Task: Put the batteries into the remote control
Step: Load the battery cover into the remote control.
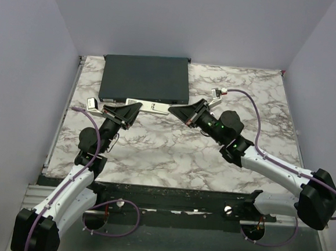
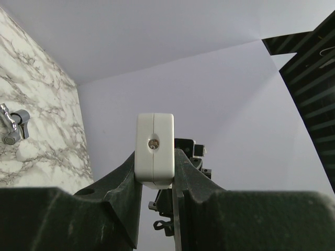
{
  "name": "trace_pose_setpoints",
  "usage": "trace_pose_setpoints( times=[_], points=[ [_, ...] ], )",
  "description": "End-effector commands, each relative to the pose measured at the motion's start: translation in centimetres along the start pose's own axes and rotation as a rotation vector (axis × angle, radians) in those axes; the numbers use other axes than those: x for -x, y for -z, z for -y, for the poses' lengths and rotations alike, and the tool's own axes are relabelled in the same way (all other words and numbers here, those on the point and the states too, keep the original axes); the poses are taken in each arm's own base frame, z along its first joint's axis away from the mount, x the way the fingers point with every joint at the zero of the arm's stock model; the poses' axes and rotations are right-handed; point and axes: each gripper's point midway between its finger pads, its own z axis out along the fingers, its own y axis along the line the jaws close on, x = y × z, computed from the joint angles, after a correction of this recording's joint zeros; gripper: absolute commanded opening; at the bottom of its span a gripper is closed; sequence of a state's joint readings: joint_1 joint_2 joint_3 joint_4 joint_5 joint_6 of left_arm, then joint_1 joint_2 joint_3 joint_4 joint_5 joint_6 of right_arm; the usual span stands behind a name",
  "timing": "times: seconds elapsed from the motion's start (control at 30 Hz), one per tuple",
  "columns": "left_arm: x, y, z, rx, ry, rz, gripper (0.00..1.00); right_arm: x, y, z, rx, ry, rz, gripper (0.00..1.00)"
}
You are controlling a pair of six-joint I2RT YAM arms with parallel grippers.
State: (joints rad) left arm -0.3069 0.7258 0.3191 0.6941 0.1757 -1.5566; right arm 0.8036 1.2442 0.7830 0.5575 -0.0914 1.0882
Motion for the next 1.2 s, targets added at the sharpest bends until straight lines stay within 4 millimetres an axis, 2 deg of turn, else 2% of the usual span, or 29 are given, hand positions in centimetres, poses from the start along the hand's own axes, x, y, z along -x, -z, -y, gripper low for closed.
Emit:
trace_pose_setpoints(
  times=[0.0,0.3,0.6,0.9,1.17],
  points=[
    [-1.7,0.6,4.8,-0.157,0.013,-0.094,0.00,-2.2,-0.1,1.6,-0.050,0.014,-0.096,0.01],
    [-2.0,0.4,5.1,-0.174,0.009,-0.112,0.00,-3.2,-0.5,1.7,-0.045,0.007,-0.150,0.01],
    [-2.3,0.3,5.6,-0.192,-0.008,-0.137,0.00,-3.3,-0.5,1.8,-0.045,0.012,-0.172,0.01],
    [-2.2,0.2,5.6,-0.190,0.007,-0.129,0.00,-4.2,0.3,1.5,0.011,0.025,-0.210,0.01],
    [-2.2,0.1,5.5,-0.189,0.013,-0.132,0.00,-4.0,0.9,0.8,0.033,0.049,-0.209,0.01]
  ],
)
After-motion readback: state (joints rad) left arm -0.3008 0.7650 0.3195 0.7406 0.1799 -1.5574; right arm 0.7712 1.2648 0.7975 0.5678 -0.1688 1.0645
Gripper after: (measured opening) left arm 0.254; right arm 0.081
